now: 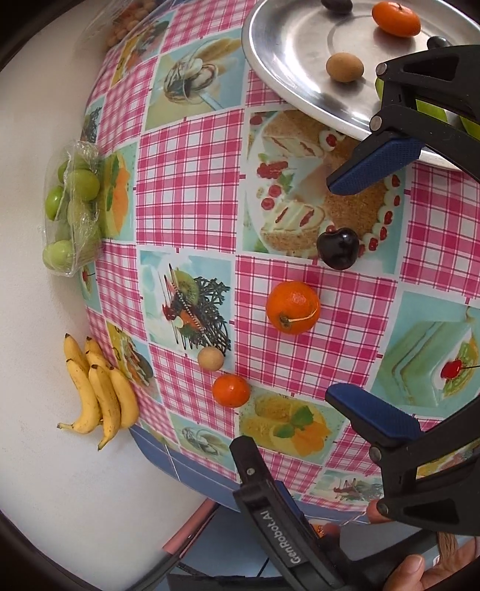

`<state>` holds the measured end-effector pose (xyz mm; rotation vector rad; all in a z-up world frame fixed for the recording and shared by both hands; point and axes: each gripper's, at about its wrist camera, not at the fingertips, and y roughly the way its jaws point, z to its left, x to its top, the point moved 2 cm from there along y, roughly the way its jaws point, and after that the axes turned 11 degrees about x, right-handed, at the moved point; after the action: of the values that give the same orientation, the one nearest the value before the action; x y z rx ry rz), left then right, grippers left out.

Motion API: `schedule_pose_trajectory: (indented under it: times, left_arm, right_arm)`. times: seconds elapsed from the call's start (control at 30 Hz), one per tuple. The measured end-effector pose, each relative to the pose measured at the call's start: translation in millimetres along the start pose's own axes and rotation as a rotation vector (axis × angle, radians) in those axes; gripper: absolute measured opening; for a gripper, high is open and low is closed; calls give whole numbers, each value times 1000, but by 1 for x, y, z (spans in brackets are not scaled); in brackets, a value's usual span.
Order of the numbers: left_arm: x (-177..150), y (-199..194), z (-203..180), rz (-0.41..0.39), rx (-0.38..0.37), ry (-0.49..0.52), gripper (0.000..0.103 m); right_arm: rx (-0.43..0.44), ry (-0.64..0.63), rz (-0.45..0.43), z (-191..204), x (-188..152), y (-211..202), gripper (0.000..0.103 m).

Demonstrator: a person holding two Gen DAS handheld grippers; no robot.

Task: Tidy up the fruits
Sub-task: 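Move the left tool to a tangerine while the right tool approaches another dark plum, then grasp the tangerine with the left tool while the right tool grasps the dark plum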

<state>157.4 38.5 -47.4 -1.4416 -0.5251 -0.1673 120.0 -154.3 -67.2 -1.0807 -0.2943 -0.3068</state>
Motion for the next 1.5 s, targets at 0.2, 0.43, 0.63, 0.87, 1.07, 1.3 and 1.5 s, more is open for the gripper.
schedule_pose_trajectory:
  times: [0.2,0.43,0.63,0.87,1.07,1.3,1.5]
  left_arm:
    - [-3,2,-14,45,-35,49,93]
    - [-6,8,-31,114,-133,53,93]
    - [-15,15,-58,173,-209,104,93]
    - [-24,21,-85,200,-241,161,86]
    - [-27,27,-94,228,-292,150,66]
    - [-27,34,-99,244,-318,140,46]
    - [-27,32,-103,229,-321,155,39]
  right_arm:
    - [-28,-19,-2,-2,0,-3,102]
    - [-66,-36,25,-3,-1,3,74]
    - [-87,-35,44,-7,-4,10,48]
    - [-122,-31,52,-13,-5,13,38]
    - [-107,-22,47,-15,-6,10,31]
    - [-97,-12,44,-17,-6,7,29]
    - [-89,-1,42,-17,-6,6,28]
